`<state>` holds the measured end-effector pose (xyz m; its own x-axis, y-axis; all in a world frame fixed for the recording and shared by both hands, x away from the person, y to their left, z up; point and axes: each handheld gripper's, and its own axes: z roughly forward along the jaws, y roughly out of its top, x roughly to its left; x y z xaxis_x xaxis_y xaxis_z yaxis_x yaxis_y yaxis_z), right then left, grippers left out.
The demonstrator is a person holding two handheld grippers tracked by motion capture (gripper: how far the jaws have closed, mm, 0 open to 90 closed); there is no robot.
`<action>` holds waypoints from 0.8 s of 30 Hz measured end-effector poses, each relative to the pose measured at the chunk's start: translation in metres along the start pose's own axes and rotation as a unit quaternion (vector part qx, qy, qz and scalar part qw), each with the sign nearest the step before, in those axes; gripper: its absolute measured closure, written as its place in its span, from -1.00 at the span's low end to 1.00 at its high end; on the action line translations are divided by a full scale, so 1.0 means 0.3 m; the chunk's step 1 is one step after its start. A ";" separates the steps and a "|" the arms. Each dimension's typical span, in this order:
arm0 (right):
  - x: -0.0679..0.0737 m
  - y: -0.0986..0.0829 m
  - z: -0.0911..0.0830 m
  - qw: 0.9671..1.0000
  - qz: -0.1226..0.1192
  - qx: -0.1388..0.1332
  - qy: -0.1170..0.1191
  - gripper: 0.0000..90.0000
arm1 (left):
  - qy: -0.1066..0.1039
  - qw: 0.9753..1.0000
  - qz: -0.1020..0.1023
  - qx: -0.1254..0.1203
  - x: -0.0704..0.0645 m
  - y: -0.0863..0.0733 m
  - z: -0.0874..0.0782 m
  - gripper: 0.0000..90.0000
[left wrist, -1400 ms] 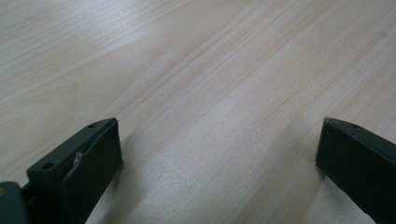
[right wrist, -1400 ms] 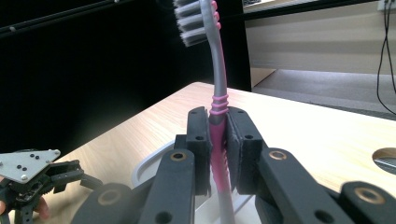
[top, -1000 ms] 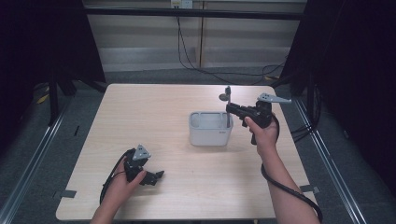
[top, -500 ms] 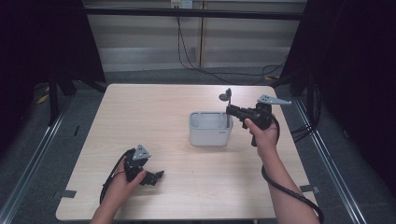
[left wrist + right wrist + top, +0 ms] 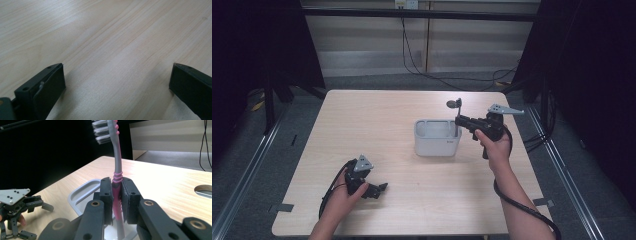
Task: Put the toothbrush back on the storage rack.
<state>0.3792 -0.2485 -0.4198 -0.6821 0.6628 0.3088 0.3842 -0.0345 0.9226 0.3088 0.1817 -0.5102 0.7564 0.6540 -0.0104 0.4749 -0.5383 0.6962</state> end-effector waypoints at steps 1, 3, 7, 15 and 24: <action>-0.001 -0.002 -0.001 1.000 -0.001 0.001 0.000 0.79 | 0.000 1.000 0.000 0.000 0.000 0.000 0.000 -1.00; -0.003 -0.004 -0.003 1.000 0.000 0.001 0.000 0.79 | 0.000 1.000 0.000 0.000 0.000 0.000 0.000 -1.00; -0.003 -0.007 -0.005 1.000 -0.001 0.001 0.000 0.79 | 0.000 1.000 0.000 0.000 0.000 0.000 0.000 -1.00; -0.004 -0.015 -0.004 1.000 -0.003 0.005 -0.003 0.78 | 0.000 1.000 0.000 0.000 0.000 0.000 0.000 -1.00; -0.002 -0.024 0.001 1.000 -0.006 0.011 -0.003 0.78 | 0.000 1.000 0.000 0.000 0.000 0.000 0.000 -1.00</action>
<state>0.3769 -0.2484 -0.4266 -0.6835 0.6671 0.2964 0.3900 -0.0095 0.9208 0.3089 0.1817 -0.5102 0.7565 0.6539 -0.0101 0.4746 -0.5382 0.6965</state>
